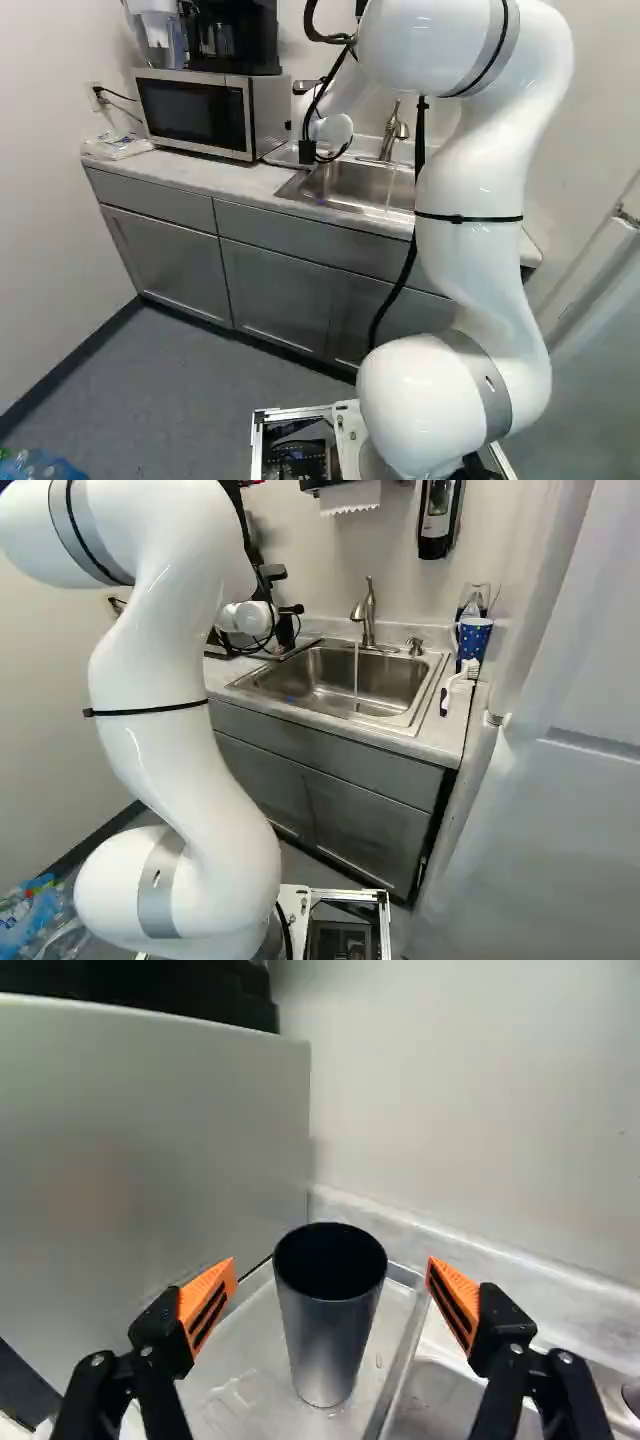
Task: Rinse the cup and place it in the tray
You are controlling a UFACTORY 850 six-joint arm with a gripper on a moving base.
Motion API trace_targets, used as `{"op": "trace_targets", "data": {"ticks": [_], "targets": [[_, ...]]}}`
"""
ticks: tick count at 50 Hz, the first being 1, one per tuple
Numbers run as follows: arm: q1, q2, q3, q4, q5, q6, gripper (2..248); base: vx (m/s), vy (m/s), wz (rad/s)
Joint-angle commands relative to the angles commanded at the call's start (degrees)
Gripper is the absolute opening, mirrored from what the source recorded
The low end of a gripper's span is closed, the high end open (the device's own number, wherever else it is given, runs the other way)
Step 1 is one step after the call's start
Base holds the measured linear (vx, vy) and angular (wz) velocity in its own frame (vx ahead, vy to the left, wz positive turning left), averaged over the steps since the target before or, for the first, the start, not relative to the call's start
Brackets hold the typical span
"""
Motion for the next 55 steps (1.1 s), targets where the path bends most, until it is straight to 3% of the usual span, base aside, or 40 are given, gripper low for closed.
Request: {"op": "trace_targets", "data": {"ticks": [38, 55], "targets": [[-0.1, 2.2, -2.0, 0.0, 0.0, 0.0, 247, 0.000, 0.000, 0.000], [-1.9, 3.4, -2.6, 0.0, 0.0, 0.0, 247, 0.000, 0.000, 0.000]]}}
